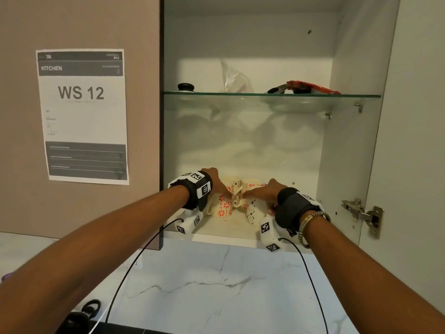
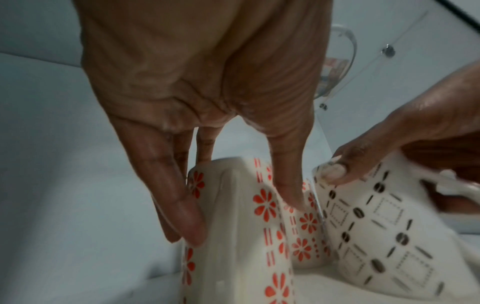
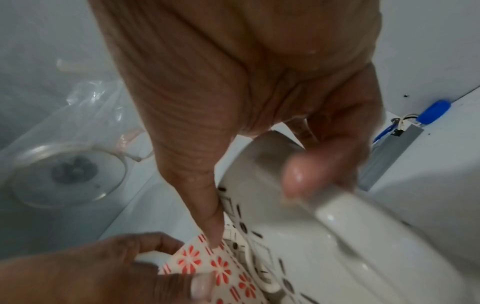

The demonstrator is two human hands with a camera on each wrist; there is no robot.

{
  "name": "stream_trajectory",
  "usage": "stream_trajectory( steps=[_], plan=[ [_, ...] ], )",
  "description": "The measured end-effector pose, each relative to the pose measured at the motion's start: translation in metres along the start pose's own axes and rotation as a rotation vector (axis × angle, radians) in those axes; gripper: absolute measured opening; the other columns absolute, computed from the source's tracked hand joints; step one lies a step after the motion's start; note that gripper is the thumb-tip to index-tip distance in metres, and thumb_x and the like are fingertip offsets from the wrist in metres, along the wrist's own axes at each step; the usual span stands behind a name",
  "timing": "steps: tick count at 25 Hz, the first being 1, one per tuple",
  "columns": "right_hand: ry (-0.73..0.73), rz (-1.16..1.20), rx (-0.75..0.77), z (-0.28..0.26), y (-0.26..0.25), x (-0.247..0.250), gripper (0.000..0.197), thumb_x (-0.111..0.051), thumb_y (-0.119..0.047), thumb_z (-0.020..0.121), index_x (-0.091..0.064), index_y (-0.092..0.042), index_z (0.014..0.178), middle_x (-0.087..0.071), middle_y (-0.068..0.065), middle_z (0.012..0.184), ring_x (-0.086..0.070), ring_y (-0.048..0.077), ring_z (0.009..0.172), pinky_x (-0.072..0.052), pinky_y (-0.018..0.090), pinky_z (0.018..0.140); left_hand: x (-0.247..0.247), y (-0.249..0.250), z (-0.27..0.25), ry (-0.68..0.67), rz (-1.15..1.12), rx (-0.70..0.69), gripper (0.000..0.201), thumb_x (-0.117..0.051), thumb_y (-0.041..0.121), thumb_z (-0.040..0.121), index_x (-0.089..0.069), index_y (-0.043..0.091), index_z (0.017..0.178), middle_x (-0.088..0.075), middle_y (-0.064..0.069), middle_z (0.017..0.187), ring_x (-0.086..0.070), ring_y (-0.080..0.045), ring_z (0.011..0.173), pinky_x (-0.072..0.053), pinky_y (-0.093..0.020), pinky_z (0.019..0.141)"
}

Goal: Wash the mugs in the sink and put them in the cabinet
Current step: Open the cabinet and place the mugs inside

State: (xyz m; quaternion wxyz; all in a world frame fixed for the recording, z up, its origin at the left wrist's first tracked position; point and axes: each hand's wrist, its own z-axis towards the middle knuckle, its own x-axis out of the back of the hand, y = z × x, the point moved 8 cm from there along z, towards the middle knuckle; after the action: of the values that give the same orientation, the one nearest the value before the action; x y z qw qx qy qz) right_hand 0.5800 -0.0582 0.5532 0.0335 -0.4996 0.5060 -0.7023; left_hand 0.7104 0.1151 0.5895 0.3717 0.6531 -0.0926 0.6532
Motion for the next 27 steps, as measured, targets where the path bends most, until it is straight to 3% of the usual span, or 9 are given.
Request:
stream_trajectory(
  steps=[2, 5, 8, 11, 15, 20, 22, 24, 27],
  plan=[
    [-0.106, 0.063, -0.010, -0.007, -0.003, 0.001, 0.094, -0.096, -0.041, 0.066, -0.048, -0.008, 0.140, -0.065, 0.017, 0.128, -0.069, 0.038, 0.110, -0.060, 0.047, 0.094, -0.003, -0.010, -0.001, -0.076, -0.070, 0.019, 0.077, -0.100, 0.043, 0.054, -0.056, 0.013, 0.110, -0.075, -0.011, 0.101, -0.078, -0.031, 0.083, -0.065, -0.048, 0.081],
    [-0.299, 0.097, -0.009, -0.033, -0.011, 0.001, 0.050, -0.085, -0.015, 0.081, -0.062, -0.005, 0.124, -0.071, 0.026, 0.119, -0.074, 0.041, 0.103, -0.058, 0.049, 0.098, -0.007, -0.013, -0.005, -0.072, -0.043, 0.005, 0.052, -0.094, 0.031, 0.072, -0.063, 0.007, 0.105, -0.078, -0.013, 0.096, -0.079, -0.030, 0.083, -0.065, -0.047, 0.081],
    [-0.208, -0.073, 0.058, -0.048, -0.016, 0.009, 0.029, -0.085, -0.014, 0.083, -0.065, -0.008, 0.103, -0.073, 0.021, 0.116, -0.069, 0.034, 0.094, -0.057, 0.042, 0.095, -0.007, -0.013, -0.011, -0.018, -0.060, -0.018, 0.056, -0.090, 0.030, 0.078, -0.055, 0.008, 0.116, -0.075, -0.011, 0.098, -0.079, -0.028, 0.079, -0.066, -0.046, 0.076],
    [0.027, -0.114, 0.070, -0.036, -0.016, 0.012, 0.067, -0.093, -0.039, 0.071, -0.053, -0.012, 0.117, -0.066, 0.012, 0.110, -0.068, 0.026, 0.090, -0.062, 0.034, 0.072, -0.008, -0.017, -0.015, -0.024, -0.132, -0.034, 0.061, -0.089, 0.028, 0.080, -0.049, 0.012, 0.123, -0.071, -0.010, 0.107, -0.078, -0.028, 0.082, -0.066, -0.044, 0.076],
    [0.274, -0.095, 0.095, -0.021, -0.022, 0.000, 0.101, -0.093, -0.066, 0.050, -0.034, -0.019, 0.118, -0.059, 0.008, 0.109, -0.072, 0.032, 0.092, -0.065, 0.047, 0.080, -0.010, -0.021, -0.013, 0.001, -0.186, -0.060, 0.066, -0.089, 0.030, 0.080, -0.048, 0.014, 0.129, -0.068, -0.011, 0.117, -0.076, -0.029, 0.089, -0.066, -0.045, 0.078],
    [0.193, 0.052, 0.039, -0.015, -0.019, -0.013, 0.136, -0.086, -0.079, 0.024, -0.038, -0.015, 0.133, -0.064, 0.012, 0.113, -0.073, 0.035, 0.093, -0.065, 0.049, 0.077, -0.020, -0.028, -0.003, 0.022, -0.066, -0.100, 0.052, -0.081, 0.032, 0.087, -0.048, 0.015, 0.123, -0.066, -0.010, 0.119, -0.072, -0.027, 0.096, -0.064, -0.044, 0.082],
    [0.079, 0.150, -0.010, -0.028, -0.019, -0.015, 0.105, -0.100, -0.054, 0.049, -0.052, -0.007, 0.129, -0.069, 0.017, 0.113, -0.076, 0.035, 0.087, -0.066, 0.047, 0.075, -0.023, -0.027, -0.001, 0.048, -0.001, -0.120, 0.050, -0.077, 0.032, 0.090, -0.048, 0.014, 0.126, -0.066, -0.010, 0.121, -0.067, -0.025, 0.095, -0.061, -0.039, 0.083],
    [-0.014, 0.209, -0.048, -0.040, -0.016, -0.016, 0.061, -0.095, -0.020, 0.074, -0.062, -0.002, 0.122, -0.070, 0.021, 0.115, -0.076, 0.033, 0.086, -0.066, 0.043, 0.080, -0.022, -0.023, -0.005, 0.067, 0.025, -0.123, 0.051, -0.075, 0.032, 0.091, -0.049, 0.013, 0.130, -0.066, -0.009, 0.122, -0.066, -0.026, 0.097, -0.057, -0.036, 0.082],
    [0.055, 0.168, -0.011, -0.043, -0.014, -0.014, 0.044, -0.093, -0.020, 0.077, -0.062, -0.008, 0.105, -0.074, 0.015, 0.100, -0.078, 0.029, 0.085, -0.065, 0.043, 0.086, -0.022, -0.018, -0.009, 0.061, 0.005, -0.108, 0.057, -0.076, 0.033, 0.089, -0.047, 0.012, 0.134, -0.065, -0.010, 0.124, -0.067, -0.029, 0.103, -0.057, -0.037, 0.085]
  ],
)
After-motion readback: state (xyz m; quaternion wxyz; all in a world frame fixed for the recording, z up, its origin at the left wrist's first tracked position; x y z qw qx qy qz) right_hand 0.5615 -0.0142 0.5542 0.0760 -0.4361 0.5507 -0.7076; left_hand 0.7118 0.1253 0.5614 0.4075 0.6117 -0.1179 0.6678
